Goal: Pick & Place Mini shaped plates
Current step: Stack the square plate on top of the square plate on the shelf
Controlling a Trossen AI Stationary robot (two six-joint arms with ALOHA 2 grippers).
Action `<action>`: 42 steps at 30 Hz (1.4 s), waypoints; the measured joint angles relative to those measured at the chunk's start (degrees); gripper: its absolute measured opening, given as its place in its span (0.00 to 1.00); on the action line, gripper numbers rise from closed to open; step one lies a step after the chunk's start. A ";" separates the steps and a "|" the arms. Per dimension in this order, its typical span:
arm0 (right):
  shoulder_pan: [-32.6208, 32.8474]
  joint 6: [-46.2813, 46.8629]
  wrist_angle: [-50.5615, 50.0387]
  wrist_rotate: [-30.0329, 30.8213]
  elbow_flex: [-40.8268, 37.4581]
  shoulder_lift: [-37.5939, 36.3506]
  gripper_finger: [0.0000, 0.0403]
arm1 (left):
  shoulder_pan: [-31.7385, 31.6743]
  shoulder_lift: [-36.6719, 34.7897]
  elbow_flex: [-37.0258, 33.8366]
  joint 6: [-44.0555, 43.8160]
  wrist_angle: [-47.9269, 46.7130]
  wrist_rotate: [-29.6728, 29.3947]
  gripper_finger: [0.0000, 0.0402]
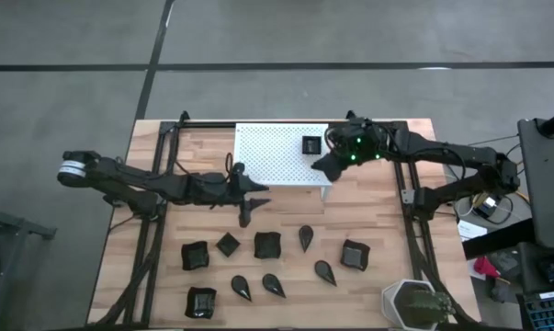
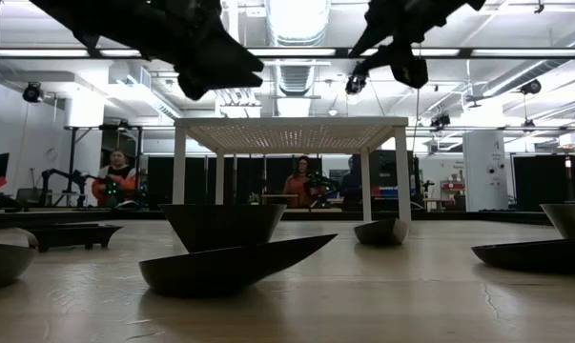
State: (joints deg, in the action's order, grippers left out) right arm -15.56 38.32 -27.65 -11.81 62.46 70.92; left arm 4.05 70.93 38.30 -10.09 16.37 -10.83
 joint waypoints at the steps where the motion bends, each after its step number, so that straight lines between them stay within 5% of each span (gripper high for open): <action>1: 0.97 -0.94 0.06 0.16 0.00 0.02 0.25 | 0.01 -0.19 0.20 -0.83 -1.95 0.84 0.43; 8: 7.98 -5.12 0.18 6.80 0.00 0.06 0.22 | -0.02 -1.48 1.67 -12.09 -17.93 7.93 0.43; 16: 16.11 -13.48 5.12 19.63 -0.87 0.34 0.21 | 0.17 -2.04 1.73 -22.52 -30.58 8.63 0.43; 26: 22.92 -19.74 11.21 28.72 -4.09 0.62 0.18 | 0.22 -3.85 1.67 -26.67 -39.15 8.75 0.43; 36: 27.25 -22.49 29.78 30.02 -14.30 0.56 0.15 | 0.83 -5.33 1.65 -33.71 -53.42 16.28 0.43; 42: 27.99 -24.23 35.99 29.81 -17.32 0.56 0.15 | 2.91 -5.15 0.57 -39.09 -54.06 18.00 0.43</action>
State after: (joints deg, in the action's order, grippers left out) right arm 12.43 14.09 8.34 18.00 45.13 71.48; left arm 6.97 65.78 38.87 -49.18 -37.70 7.17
